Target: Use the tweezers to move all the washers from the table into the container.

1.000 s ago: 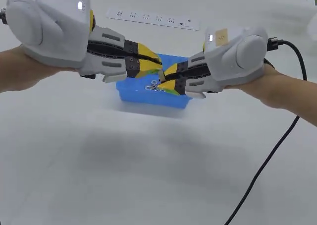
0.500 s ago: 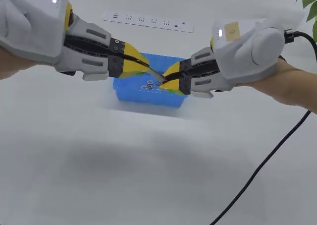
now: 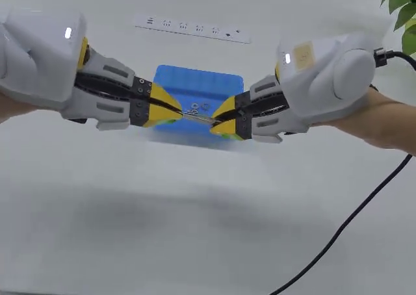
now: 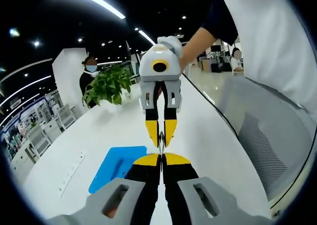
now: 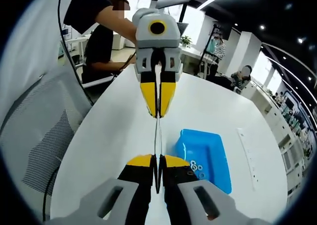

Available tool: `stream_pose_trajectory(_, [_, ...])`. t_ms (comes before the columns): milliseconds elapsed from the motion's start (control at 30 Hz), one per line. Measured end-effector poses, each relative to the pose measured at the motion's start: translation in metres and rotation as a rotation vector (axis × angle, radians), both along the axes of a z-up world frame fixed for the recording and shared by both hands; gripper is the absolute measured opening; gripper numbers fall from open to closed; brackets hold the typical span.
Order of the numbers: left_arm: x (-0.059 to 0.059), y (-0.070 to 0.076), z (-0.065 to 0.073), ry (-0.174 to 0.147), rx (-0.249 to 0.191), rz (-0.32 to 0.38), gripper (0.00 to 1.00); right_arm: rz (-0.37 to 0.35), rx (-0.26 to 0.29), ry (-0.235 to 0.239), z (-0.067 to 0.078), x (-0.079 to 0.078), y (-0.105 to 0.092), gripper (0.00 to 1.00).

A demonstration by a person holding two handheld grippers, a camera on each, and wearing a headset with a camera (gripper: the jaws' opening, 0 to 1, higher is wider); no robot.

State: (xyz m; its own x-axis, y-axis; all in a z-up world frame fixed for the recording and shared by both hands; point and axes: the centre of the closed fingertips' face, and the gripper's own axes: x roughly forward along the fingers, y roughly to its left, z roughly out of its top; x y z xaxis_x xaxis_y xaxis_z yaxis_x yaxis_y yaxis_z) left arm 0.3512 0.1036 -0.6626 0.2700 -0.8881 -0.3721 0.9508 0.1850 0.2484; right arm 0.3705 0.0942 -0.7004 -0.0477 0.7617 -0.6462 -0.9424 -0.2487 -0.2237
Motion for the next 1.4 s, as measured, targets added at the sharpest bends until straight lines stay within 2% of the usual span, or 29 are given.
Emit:
stream_pose_trajectory(167, [0.000,0.008,-0.022,0.035,0.025,0.023,0.05,0.001,-0.019,0.015,-0.011,-0.004,0.001,0.07])
stream_pose_trajectory(200, [-0.001,0.009,-0.028,0.050,0.031,0.024,0.05,0.007,-0.031,0.018,-0.015,-0.006,0.000,0.07])
stream_pose_trajectory(533, [0.002,0.011,-0.063,0.102,0.079,0.036,0.05,-0.002,-0.074,0.050,-0.034,-0.009,-0.003,0.07])
stream_pose_trajectory(633, [0.005,0.011,-0.075,0.124,0.089,0.045,0.05,-0.016,-0.093,0.058,-0.046,-0.006,-0.005,0.08])
stream_pose_trajectory(767, [0.007,0.011,-0.092,0.137,0.131,0.042,0.05,-0.029,-0.107,0.069,-0.062,-0.005,-0.005,0.08])
stream_pose_trajectory(933, [0.013,0.010,-0.107,0.165,0.167,0.046,0.05,-0.050,-0.124,0.080,-0.077,0.003,-0.006,0.08])
stream_pose_trajectory(1000, [0.016,0.011,-0.113,0.192,0.179,0.057,0.05,-0.059,-0.127,0.085,-0.083,0.006,-0.006,0.08])
stream_pose_trajectory(1067, [0.017,0.012,-0.119,0.207,0.191,0.056,0.05,-0.066,-0.133,0.091,-0.089,0.008,-0.005,0.08])
stream_pose_trajectory(1300, [0.016,0.011,-0.131,0.228,0.233,0.046,0.05,-0.074,-0.160,0.108,-0.099,0.007,-0.005,0.08])
stream_pose_trajectory(1367, [0.016,0.011,-0.135,0.252,0.244,0.052,0.05,-0.078,-0.171,0.117,-0.101,0.006,-0.005,0.08])
stream_pose_trajectory(1400, [0.016,0.010,-0.134,0.244,0.239,0.049,0.05,-0.084,-0.183,0.115,-0.105,0.006,-0.007,0.08])
